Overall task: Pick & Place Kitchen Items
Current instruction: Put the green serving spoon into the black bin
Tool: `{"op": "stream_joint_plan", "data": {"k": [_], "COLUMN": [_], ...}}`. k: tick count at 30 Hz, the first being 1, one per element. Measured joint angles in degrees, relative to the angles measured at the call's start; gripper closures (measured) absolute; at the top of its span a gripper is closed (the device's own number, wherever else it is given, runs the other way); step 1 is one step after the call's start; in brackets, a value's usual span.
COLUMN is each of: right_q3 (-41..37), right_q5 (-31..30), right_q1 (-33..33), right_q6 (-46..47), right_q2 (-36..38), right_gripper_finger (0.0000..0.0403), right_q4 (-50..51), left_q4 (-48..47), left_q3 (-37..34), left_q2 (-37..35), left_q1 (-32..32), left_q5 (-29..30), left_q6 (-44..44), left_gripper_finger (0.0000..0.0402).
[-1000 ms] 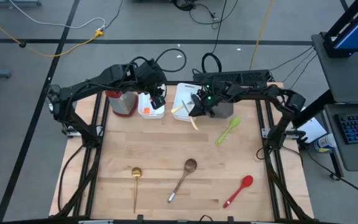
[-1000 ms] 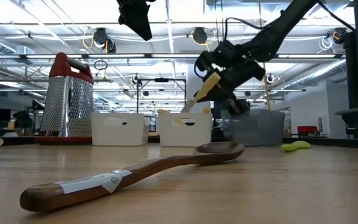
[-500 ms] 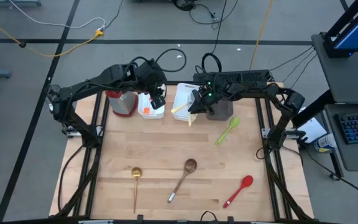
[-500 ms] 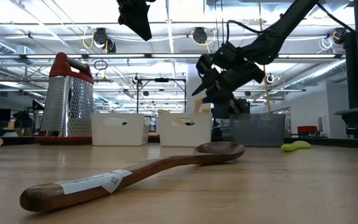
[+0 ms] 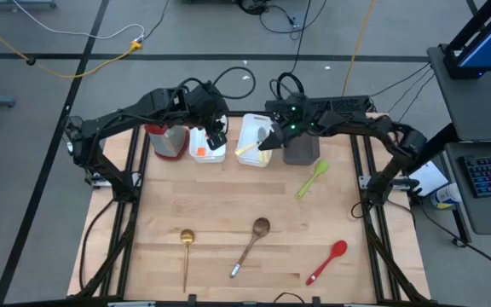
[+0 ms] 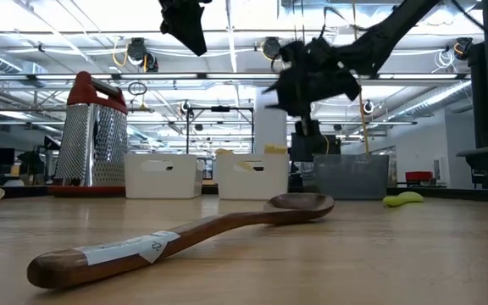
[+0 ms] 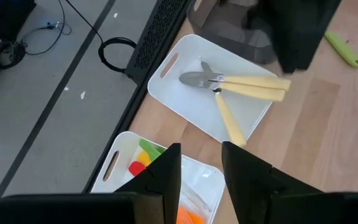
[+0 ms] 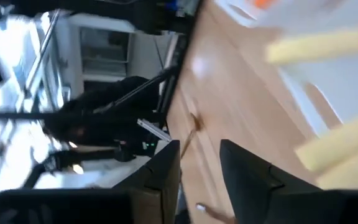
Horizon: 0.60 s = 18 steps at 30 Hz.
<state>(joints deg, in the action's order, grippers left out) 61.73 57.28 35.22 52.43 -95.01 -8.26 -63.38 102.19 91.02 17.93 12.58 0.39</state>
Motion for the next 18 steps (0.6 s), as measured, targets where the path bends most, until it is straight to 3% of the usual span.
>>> {"op": "stream_joint_plan", "data": {"k": [8, 18], "right_q3": [0.0, 0.0], "right_q5": [-0.3, -9.9], "right_q1": [-2.5, -7.8], "right_q6": [-22.3, -53.0], "right_q2": [11.3, 22.9], "right_gripper_finger": [0.0296, 0.0296], "right_q4": [12.2, 36.0], "left_q4": [-1.6, -1.5], "left_q3": [0.0, 0.0], "left_q2": [0.0, 0.0], "left_q1": [-1.7, -4.2], "left_q5": [-0.1, -0.3], "left_q6": [-0.6, -1.4], "left_gripper_finger": [0.0282, 0.0282]}}
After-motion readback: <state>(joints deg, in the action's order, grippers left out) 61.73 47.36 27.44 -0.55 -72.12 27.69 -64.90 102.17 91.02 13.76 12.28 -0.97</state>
